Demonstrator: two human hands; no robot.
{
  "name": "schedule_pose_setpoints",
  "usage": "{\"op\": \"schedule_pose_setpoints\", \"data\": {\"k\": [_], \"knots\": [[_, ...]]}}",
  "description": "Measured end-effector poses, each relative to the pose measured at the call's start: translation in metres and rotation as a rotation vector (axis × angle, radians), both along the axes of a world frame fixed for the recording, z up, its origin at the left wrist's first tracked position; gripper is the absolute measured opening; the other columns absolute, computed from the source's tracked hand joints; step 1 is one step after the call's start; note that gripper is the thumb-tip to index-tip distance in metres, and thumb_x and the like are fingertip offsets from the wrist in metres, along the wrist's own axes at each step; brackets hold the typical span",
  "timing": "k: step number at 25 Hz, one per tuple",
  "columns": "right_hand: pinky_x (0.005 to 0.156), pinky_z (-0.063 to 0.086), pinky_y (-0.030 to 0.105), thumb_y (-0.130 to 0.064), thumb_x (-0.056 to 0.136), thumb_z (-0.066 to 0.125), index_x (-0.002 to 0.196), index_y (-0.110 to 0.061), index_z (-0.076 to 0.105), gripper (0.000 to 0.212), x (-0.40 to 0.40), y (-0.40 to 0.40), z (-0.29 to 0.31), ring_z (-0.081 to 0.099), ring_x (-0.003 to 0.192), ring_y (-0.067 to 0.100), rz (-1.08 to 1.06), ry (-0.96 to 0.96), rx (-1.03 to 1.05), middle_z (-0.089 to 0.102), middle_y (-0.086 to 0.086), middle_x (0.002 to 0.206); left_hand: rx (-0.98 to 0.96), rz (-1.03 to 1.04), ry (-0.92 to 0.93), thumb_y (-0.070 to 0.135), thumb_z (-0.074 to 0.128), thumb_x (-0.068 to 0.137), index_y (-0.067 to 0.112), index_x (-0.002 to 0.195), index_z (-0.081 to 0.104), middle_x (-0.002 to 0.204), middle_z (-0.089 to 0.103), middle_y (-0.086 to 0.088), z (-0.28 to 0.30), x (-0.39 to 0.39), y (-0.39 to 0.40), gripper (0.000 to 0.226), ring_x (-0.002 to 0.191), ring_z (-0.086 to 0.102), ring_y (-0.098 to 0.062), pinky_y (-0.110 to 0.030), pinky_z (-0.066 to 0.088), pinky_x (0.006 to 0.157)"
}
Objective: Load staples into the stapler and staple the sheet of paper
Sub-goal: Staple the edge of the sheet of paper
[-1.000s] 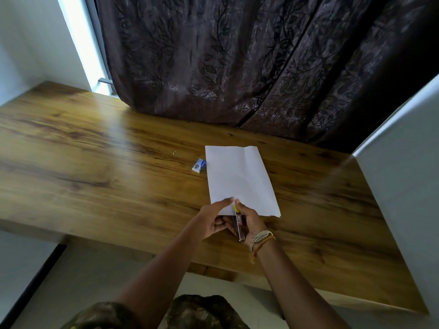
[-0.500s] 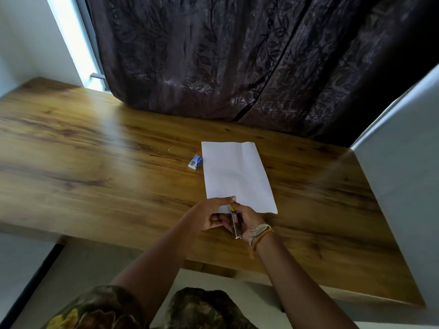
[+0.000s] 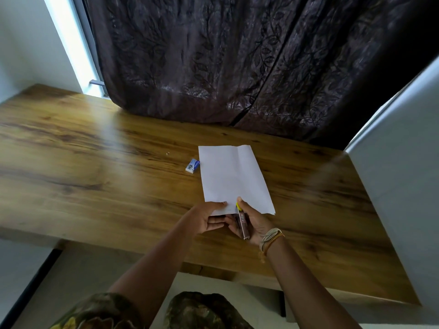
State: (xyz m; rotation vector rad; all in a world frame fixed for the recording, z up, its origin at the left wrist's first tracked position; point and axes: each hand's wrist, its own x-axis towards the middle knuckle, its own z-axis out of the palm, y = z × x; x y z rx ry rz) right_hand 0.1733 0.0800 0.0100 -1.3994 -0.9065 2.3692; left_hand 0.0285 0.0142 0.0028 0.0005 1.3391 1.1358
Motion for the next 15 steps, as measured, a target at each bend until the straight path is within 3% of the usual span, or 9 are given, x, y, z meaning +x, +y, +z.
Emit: {"op": "schedule_pose_setpoints", "data": {"k": [6,8,13,15], "knots": [[0.073,0.055,0.032,-0.041,0.084,0.067,0.093,-0.010,0.066,0.033,-0.0039,-0.0038,-0.0009,0.069,0.063,0.015,-0.015,-0.033,-0.016,0.072,0.007,0.073,-0.002,-0.005,0.022,0.013,0.076,0.081,0.005,0.127,0.054,0.105,0.069,-0.014,-0.0017,0.0006,0.0005,0.052,0.086,0.068,-0.026,-0.040,0.056,0.077],[0.073,0.055,0.032,-0.040,0.084,0.067,0.094,-0.009,0.065,0.032,-0.0057,-0.0046,0.0006,0.069,0.062,0.016,-0.022,-0.031,-0.020,0.071,0.007,0.071,-0.003,-0.002,0.025,0.012,0.075,0.082,0.004,0.126,0.055,0.101,0.069,-0.014,-0.0014,0.0009,-0.0003,0.049,0.084,0.068,-0.026,-0.040,0.055,0.078],[0.067,0.058,0.031,-0.039,0.082,0.069,0.101,-0.008,0.065,0.036,-0.0076,-0.0053,-0.0066,0.068,0.064,0.018,-0.056,-0.037,-0.015,0.070,0.009,0.079,-0.008,0.006,0.033,0.009,0.075,0.081,0.003,0.128,0.052,0.117,0.067,-0.018,-0.0021,0.0002,0.0004,0.052,0.101,0.067,-0.030,-0.041,0.056,0.078],[0.067,0.058,0.032,-0.037,0.082,0.070,0.102,-0.007,0.065,0.036,-0.0078,-0.0053,-0.0083,0.068,0.064,0.019,-0.070,-0.042,-0.008,0.070,0.010,0.080,-0.006,0.006,0.036,0.008,0.074,0.082,0.003,0.127,0.052,0.115,0.067,-0.017,-0.0030,0.0003,0.0011,0.051,0.098,0.067,-0.029,-0.041,0.056,0.078]]}}
